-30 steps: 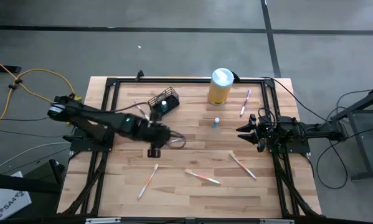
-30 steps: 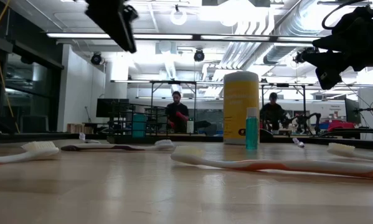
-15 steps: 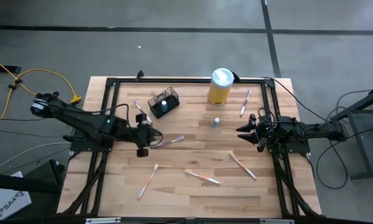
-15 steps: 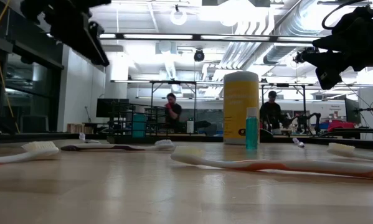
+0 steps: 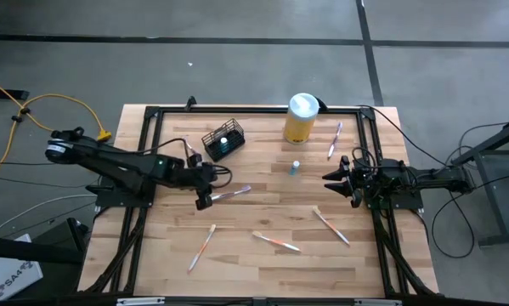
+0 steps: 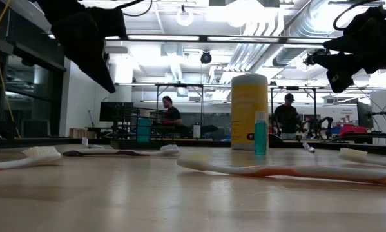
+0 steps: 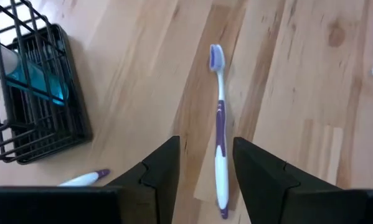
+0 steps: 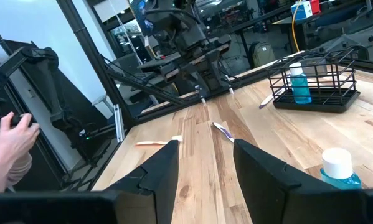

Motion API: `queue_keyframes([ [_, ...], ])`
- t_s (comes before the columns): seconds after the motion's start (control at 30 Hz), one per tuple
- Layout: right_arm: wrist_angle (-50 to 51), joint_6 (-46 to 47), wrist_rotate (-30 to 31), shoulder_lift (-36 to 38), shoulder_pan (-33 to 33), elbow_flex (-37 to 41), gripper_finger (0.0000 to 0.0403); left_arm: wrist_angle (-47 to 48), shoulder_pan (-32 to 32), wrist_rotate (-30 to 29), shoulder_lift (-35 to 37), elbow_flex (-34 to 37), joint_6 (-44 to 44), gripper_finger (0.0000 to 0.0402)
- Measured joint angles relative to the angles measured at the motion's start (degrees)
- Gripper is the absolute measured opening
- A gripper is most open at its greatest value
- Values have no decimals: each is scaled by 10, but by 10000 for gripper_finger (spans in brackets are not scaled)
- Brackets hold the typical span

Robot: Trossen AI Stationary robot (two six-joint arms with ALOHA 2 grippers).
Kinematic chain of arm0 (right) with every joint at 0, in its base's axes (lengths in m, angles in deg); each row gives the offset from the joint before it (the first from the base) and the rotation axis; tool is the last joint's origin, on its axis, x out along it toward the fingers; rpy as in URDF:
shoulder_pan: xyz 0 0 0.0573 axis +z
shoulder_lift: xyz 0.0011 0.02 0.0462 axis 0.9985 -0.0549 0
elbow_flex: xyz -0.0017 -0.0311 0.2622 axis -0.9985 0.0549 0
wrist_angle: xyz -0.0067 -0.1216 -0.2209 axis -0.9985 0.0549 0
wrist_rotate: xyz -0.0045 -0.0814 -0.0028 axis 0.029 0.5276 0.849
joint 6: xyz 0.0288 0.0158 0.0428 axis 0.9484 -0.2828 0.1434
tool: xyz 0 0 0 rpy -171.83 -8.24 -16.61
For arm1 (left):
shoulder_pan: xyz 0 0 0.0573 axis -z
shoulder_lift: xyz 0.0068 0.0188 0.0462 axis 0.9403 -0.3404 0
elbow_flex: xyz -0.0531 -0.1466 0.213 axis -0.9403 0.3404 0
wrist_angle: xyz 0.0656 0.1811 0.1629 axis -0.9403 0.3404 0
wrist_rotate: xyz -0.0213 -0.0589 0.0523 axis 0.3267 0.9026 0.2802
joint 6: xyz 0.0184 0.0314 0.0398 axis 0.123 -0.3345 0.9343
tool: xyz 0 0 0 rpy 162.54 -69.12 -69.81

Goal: Pick & Place toothbrushing station
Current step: Put the mouthwash into the middle section of the wire organizer

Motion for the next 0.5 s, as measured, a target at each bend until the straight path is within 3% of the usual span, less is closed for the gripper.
queue_keyframes([
  [0.5, 0, 0, 0, 0, 0, 0, 145, -20, 12, 0, -3, 0, 31, 142],
])
